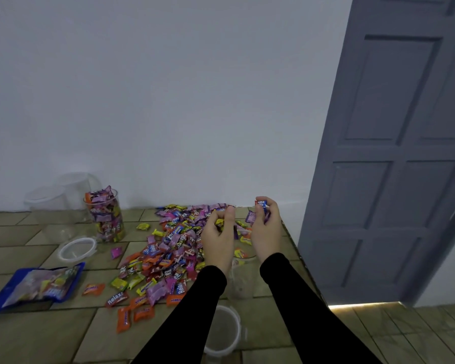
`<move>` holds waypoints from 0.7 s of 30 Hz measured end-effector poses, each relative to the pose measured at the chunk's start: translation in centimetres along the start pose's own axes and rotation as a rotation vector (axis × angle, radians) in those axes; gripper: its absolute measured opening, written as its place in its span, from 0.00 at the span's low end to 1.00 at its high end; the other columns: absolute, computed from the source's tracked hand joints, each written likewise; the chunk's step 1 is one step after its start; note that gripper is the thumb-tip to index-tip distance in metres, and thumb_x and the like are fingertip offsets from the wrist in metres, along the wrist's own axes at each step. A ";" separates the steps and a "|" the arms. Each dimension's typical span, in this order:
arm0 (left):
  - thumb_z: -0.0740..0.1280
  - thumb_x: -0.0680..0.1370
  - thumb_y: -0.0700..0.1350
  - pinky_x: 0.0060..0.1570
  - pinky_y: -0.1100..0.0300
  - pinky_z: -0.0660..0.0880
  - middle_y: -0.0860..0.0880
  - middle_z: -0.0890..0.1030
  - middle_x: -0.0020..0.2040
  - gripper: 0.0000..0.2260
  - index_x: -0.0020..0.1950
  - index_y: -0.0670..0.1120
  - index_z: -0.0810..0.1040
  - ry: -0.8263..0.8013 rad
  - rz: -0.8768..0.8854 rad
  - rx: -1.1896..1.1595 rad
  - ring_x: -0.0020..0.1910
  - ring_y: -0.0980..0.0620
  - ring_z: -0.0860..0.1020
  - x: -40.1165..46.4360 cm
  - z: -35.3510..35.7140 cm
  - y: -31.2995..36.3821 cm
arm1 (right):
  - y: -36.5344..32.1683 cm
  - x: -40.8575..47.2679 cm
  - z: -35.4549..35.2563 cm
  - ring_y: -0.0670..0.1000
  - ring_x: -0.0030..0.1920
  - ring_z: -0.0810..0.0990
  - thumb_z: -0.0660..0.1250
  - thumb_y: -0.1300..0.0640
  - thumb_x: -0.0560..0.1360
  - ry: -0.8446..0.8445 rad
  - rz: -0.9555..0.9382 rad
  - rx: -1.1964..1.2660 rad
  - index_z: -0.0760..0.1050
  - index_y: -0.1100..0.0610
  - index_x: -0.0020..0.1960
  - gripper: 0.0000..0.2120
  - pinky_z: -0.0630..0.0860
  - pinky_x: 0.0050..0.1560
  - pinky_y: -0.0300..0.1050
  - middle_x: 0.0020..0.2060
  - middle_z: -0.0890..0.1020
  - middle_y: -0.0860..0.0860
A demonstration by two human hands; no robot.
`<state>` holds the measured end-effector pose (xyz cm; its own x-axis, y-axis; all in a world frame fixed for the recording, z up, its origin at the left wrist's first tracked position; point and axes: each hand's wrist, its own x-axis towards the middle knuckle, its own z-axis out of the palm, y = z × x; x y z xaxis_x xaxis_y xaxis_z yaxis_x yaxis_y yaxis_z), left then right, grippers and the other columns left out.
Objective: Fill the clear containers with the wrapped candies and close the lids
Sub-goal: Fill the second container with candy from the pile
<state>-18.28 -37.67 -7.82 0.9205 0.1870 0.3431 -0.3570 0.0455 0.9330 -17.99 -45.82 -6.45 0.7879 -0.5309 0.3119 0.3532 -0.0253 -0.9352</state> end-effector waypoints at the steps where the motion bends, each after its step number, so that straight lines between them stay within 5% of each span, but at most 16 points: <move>1: 0.63 0.80 0.52 0.29 0.67 0.63 0.55 0.68 0.28 0.14 0.38 0.47 0.71 0.002 0.002 -0.007 0.26 0.58 0.64 -0.1 0.1 -0.1 | 0.1 0.0 -0.1 0.44 0.36 0.73 0.56 0.60 0.82 0.003 0.003 -0.003 0.72 0.55 0.57 0.07 0.71 0.32 0.28 0.40 0.74 0.49; 4: 0.63 0.81 0.50 0.32 0.67 0.66 0.51 0.72 0.32 0.13 0.40 0.43 0.72 -0.001 0.009 -0.024 0.29 0.57 0.67 -0.2 0.2 -0.3 | 0.4 0.3 -0.2 0.46 0.37 0.74 0.57 0.59 0.82 0.006 0.004 -0.029 0.72 0.53 0.57 0.07 0.72 0.34 0.31 0.40 0.74 0.51; 9: 0.66 0.78 0.40 0.34 0.67 0.68 0.52 0.73 0.35 0.08 0.39 0.46 0.73 0.004 0.025 -0.016 0.31 0.60 0.69 -0.1 0.3 -0.7 | 0.8 0.3 0.0 0.51 0.40 0.74 0.58 0.58 0.82 0.002 0.003 -0.055 0.72 0.48 0.53 0.07 0.76 0.44 0.50 0.40 0.75 0.50; 15: 0.66 0.78 0.40 0.34 0.65 0.70 0.45 0.76 0.36 0.07 0.41 0.47 0.74 0.019 -0.008 -0.032 0.33 0.56 0.72 0.2 0.4 -0.9 | 0.8 0.5 -0.3 0.47 0.37 0.74 0.57 0.59 0.82 -0.006 -0.002 -0.046 0.72 0.50 0.54 0.07 0.71 0.35 0.33 0.42 0.76 0.51; 21: 0.62 0.81 0.40 0.38 0.60 0.77 0.40 0.81 0.38 0.08 0.44 0.41 0.75 -0.009 -0.022 -0.205 0.37 0.47 0.81 0.0 0.4 -1.0 | 0.7 0.5 -0.3 0.36 0.27 0.71 0.57 0.61 0.82 -0.007 0.004 -0.026 0.73 0.56 0.57 0.08 0.68 0.31 0.28 0.36 0.73 0.47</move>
<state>-17.81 -38.11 -8.73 0.9294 0.1746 0.3251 -0.3611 0.2487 0.8987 -17.52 -46.38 -6.98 0.7930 -0.5252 0.3088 0.3363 -0.0453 -0.9407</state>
